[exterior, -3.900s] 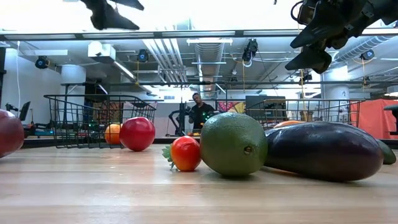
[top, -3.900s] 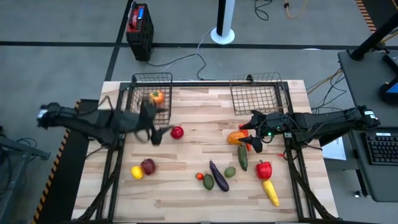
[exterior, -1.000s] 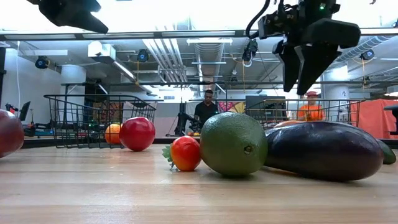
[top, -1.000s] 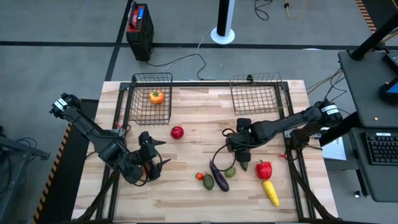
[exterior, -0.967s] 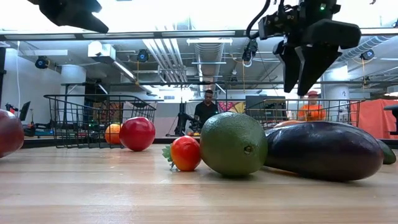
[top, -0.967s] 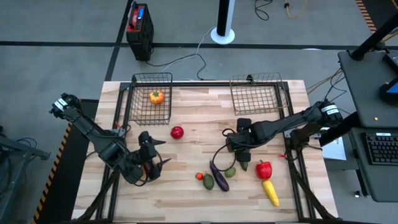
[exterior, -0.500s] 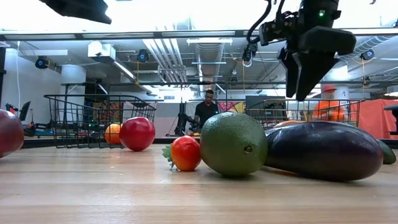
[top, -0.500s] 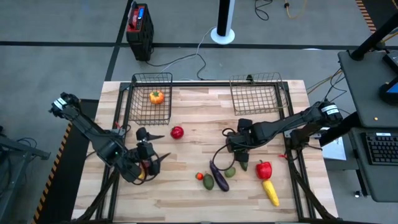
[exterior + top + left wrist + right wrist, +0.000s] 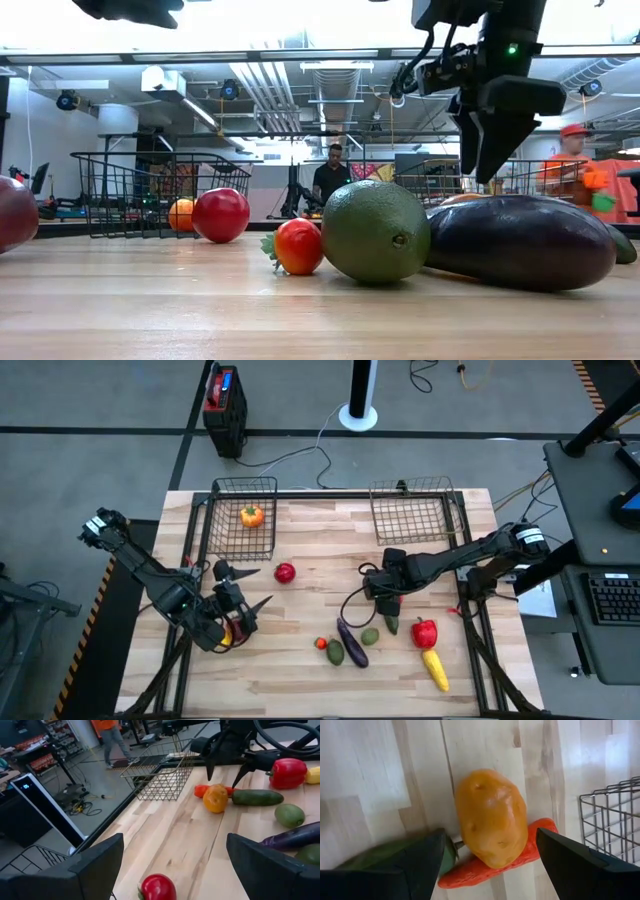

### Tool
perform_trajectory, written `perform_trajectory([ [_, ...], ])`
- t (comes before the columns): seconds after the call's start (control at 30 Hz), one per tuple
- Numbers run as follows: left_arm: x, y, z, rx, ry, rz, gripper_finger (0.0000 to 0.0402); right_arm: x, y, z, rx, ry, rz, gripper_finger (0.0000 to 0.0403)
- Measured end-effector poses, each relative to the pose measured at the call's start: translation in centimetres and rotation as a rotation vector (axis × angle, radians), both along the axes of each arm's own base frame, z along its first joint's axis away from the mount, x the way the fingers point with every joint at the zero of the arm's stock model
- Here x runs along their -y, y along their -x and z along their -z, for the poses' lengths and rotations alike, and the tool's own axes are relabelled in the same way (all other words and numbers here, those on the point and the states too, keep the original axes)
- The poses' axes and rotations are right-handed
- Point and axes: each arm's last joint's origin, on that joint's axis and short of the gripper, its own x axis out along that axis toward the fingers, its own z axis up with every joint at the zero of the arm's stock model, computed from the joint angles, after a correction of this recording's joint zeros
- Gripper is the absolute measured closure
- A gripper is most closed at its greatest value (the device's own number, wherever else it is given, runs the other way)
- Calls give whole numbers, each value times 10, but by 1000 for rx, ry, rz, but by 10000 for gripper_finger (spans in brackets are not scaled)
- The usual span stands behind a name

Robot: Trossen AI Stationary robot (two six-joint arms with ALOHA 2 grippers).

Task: Sort produce into baskets
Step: Put the potato into the right wire basket

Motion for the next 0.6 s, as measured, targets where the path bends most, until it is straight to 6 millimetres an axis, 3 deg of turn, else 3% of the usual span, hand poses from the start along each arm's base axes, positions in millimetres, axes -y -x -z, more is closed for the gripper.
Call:
perform_trajectory([
  [0.3, 0, 0, 0, 5, 0, -5, 68, 0, -6, 7, -2, 20, -28, 99],
  [0.6, 0, 0, 0, 6, -1, -6, 68, -1, -14, 30, -83, 33, -29, 99],
])
